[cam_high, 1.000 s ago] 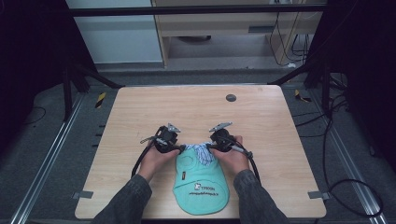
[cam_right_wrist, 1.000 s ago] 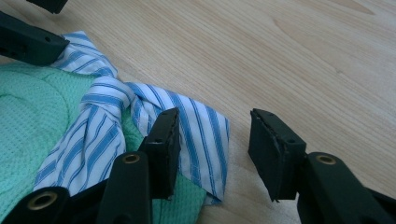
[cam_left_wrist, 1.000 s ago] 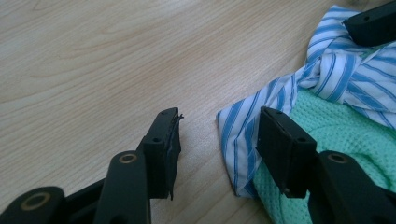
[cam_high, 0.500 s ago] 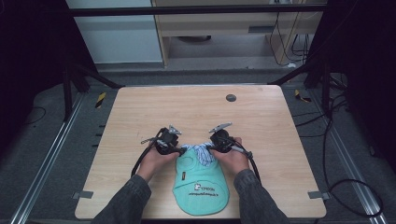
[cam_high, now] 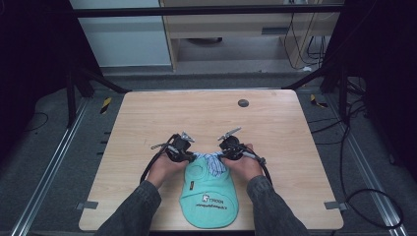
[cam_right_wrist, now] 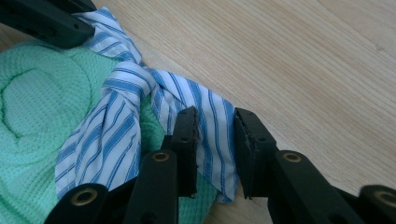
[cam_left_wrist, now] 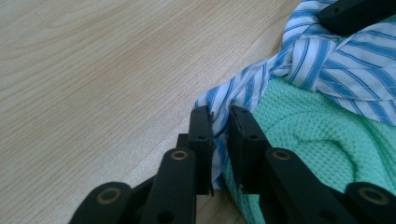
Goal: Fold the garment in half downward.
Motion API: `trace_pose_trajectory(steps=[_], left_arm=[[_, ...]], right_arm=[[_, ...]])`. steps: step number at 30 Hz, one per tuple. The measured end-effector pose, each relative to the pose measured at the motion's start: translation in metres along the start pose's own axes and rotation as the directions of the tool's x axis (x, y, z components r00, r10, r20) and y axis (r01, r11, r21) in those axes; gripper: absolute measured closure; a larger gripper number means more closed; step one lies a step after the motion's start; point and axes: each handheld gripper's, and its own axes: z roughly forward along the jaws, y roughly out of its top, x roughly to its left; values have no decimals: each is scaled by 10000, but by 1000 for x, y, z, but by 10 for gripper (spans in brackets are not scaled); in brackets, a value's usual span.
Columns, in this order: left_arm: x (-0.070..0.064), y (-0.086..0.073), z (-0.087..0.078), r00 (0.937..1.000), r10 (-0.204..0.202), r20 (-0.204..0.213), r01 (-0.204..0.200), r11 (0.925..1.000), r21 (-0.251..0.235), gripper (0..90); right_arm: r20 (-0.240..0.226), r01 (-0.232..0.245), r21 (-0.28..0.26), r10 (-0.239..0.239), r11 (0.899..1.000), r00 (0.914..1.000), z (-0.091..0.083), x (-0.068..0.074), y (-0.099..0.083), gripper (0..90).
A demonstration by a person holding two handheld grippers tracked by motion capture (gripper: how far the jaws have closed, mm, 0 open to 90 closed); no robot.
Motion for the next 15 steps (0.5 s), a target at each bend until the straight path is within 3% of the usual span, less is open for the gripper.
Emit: trace_pose_trajectory(steps=[6, 11, 15], left_arm=[[0, 10, 1, 9993, 372, -13, -370, 9972, 651, 858], [-2, 9, -1, 9981, 610, -120, -600, 9958, 694, 869], [-3, 11, -7, 9970, 744, -203, -736, 9965, 389, 873]], right_arm=[[-2, 190, 774, -190, 9968, 9998, 0, 3, 9, 786], [77, 526, 914, -536, 9944, 9985, -1, 5, 11, 831], [-2, 613, 694, -614, 9957, 9981, -6, 4, 10, 836]])
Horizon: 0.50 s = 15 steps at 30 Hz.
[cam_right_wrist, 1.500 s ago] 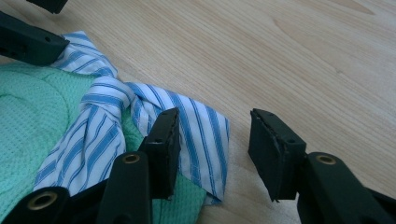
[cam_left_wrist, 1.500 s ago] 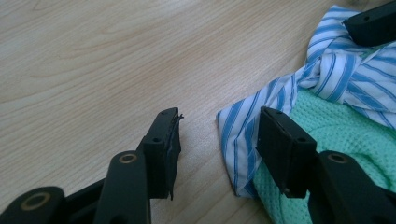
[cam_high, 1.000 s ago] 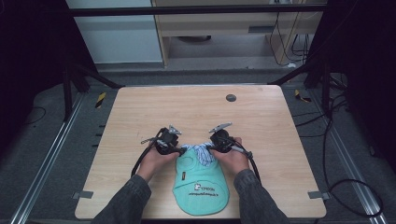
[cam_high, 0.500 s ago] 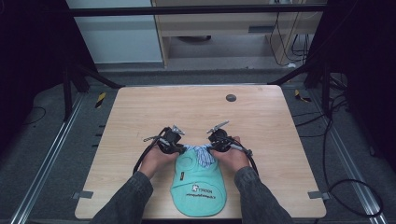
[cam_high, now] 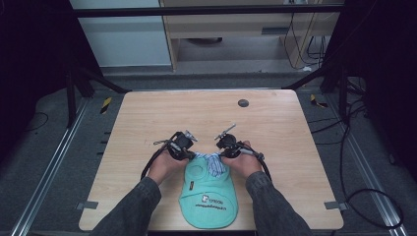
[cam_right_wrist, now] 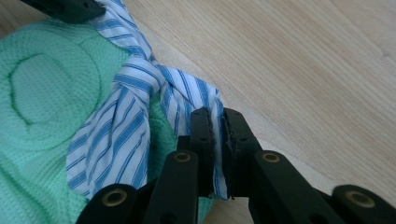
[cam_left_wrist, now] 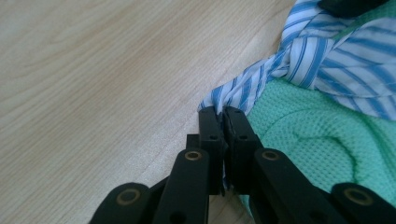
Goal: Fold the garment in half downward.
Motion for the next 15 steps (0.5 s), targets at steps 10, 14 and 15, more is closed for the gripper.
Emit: trace_pose_trajectory(steps=[10, 14, 15], left_arm=[[-1, 3, -21, 9997, 253, -42, -255, 9961, -841, 875], [0, 8, -31, 9988, 475, -89, -481, 9935, -1030, 875], [1, 10, -35, 9981, 603, -121, -614, 9913, -1162, 875]], right_arm=[[-153, 362, -1442, -388, 9889, 9991, -29, -2, -6, 836], [-107, 582, -1762, -610, 9826, 9981, -35, -3, -5, 836], [-98, 683, -1916, -715, 9791, 9974, -39, -5, -4, 836]])
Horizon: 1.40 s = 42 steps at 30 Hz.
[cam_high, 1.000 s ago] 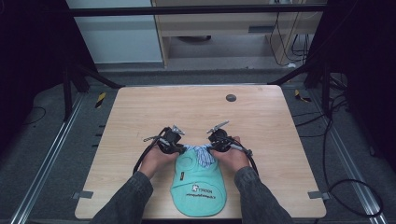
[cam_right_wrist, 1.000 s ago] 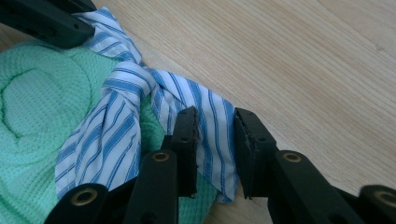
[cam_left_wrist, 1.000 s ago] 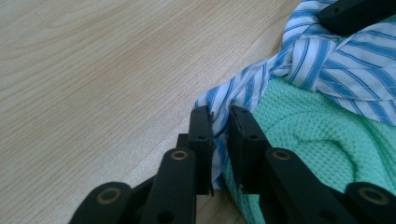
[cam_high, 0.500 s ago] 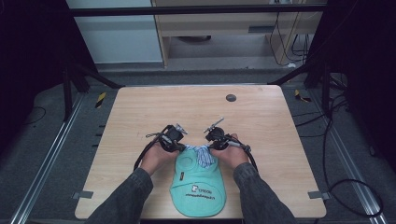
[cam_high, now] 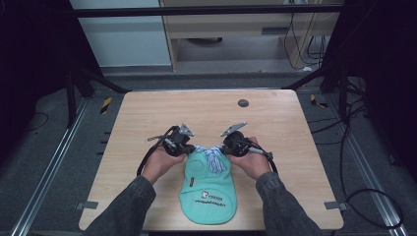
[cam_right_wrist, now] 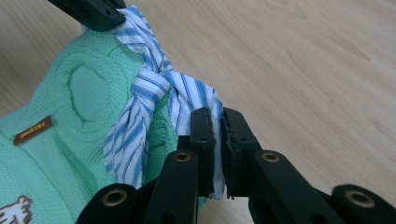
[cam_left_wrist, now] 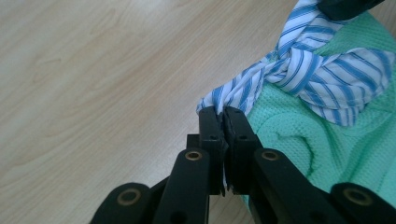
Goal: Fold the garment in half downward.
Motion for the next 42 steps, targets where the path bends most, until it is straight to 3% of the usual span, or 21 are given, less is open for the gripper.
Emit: trace_pose_trajectory(steps=[13, 20, 28, 42], left_arm=[[3, 13, -16, 9973, 678, -269, -681, 9976, -125, 875], [3, 13, -18, 9961, 803, -376, -810, 9966, -176, 875], [4, 12, -21, 9954, 884, -382, -896, 9955, -311, 875], [7, 11, -25, 9960, 874, -201, -887, 9935, -707, 875]], right_arm=[[302, 551, -336, -541, 9979, 9981, -18, 0, 14, 835], [287, 708, -356, -698, 9969, 9972, -18, 0, 17, 834], [404, 1329, -446, -1311, 9901, 9905, -20, 2, 18, 834], [424, 1456, -743, -1427, 9866, 9889, -27, -2, 18, 832]])
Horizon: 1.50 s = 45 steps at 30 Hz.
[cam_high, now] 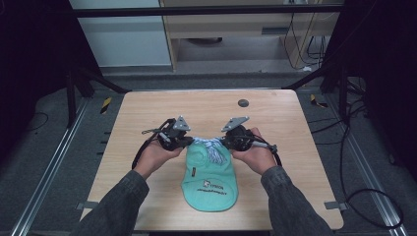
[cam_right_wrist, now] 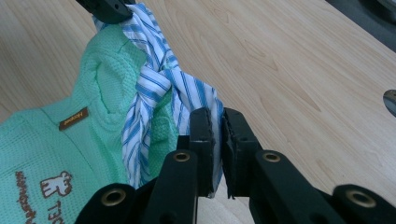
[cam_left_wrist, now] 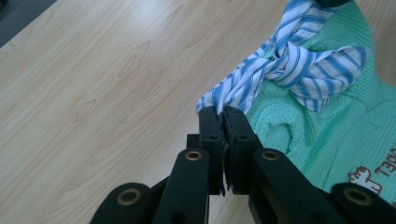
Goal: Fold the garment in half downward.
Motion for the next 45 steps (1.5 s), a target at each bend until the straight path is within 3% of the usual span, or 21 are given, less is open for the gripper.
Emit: trace_pose_trajectory(steps=[31, 45], left_arm=[[12, 10, -7, 9989, -213, -406, 199, 9992, -342, 874], [15, 17, -11, 9985, -51, -547, 30, 9993, -384, 874]], right_arm=[[391, 596, -213, -587, 9980, 9975, -3, -8, 17, 827], [560, 675, -464, -649, 9966, 9963, -8, -11, 21, 830]])
